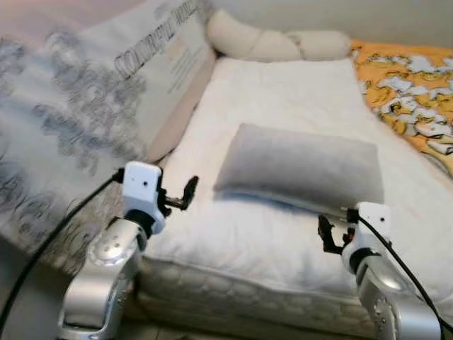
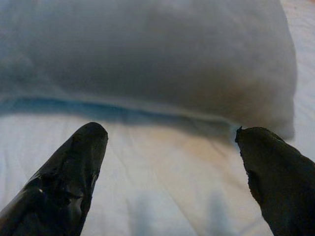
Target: Clean up the room
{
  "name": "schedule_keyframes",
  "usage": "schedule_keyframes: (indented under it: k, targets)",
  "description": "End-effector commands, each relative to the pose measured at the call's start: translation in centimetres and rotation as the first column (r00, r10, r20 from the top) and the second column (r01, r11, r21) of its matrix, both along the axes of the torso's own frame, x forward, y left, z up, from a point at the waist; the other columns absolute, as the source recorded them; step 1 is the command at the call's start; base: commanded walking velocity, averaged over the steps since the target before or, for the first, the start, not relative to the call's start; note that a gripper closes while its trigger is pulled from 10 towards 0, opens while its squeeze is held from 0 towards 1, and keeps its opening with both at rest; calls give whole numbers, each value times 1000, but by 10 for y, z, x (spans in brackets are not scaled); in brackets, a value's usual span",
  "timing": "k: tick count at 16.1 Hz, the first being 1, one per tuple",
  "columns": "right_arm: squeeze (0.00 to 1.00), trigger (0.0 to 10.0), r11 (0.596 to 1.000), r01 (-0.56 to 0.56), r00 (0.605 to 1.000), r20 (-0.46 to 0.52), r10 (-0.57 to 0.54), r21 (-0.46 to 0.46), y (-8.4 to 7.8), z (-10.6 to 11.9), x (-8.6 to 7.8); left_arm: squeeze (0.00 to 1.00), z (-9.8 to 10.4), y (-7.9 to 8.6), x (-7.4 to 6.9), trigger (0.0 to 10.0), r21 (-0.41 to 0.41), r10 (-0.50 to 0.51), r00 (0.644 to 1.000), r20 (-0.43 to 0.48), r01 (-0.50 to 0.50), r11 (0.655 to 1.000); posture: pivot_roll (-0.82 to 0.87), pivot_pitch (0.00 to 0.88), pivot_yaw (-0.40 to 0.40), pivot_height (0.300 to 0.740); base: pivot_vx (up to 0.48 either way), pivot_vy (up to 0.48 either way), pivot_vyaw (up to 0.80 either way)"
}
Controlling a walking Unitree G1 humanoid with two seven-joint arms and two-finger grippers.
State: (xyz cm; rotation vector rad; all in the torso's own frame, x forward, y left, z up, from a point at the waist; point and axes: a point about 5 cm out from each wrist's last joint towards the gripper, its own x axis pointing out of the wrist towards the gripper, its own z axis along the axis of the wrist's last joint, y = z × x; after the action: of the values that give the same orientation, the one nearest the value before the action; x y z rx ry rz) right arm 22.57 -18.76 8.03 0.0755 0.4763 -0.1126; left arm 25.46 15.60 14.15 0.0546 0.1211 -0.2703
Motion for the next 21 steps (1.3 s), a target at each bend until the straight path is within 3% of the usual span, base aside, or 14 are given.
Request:
schedule_keyframes:
  k: [1,6,8,13,14,15,19,20,21]
  targets:
    - [0,10000,999,-30,999,20,29,29,11,3,3,0,-1,7,-1,10000,22,19,1000,-5,-19,1000,14,0,24,740,326,0,-444]
    - [0,10000,998,-65,997,44,64,27,11,6,6,0,-2,6,-1,10000,21,12,1000,-7,-12,1000,14,0,25,740,318,0,-89]
    - [0,10000,995,-85,992,95,80,49,11,13,11,0,-3,8,-2,10000,13,20,1000,-10,-20,1000,16,0,27,740,0,0,0]
    - [0,10000,998,-48,992,117,43,40,4,13,12,0,-7,7,-3,10000,5,13,999,-38,-13,1000,16,0,30,740,0,0,0]
    - [882,10000,998,-39,991,129,33,48,3,14,14,1000,-7,5,-2,10000,-57,-18,999,-39,16,998,17,0,27,740,0,0,0]
    - [1000,10000,997,-45,990,139,36,65,2,15,16,1000,-8,3,2,10000,-93,-60,997,-43,55,994,23,0,21,740,0,0,0]
    - [1000,10000,989,-113,989,108,102,95,-2,13,19,1000,-23,0,31,10000,-68,-160,977,-144,152,986,19,0,16,740,0,0,0]
    - [1000,10000,985,-135,988,85,125,112,-4,10,18,1000,-26,-3,41,10000,-97,-191,967,-170,177,979,11,0,20,740,0,0,0]
    - [1000,10000,976,-163,986,47,157,146,-5,6,16,1000,-31,-7,53,10000,-179,-229,952,-202,194,965,7,0,22,740,0,0,0]
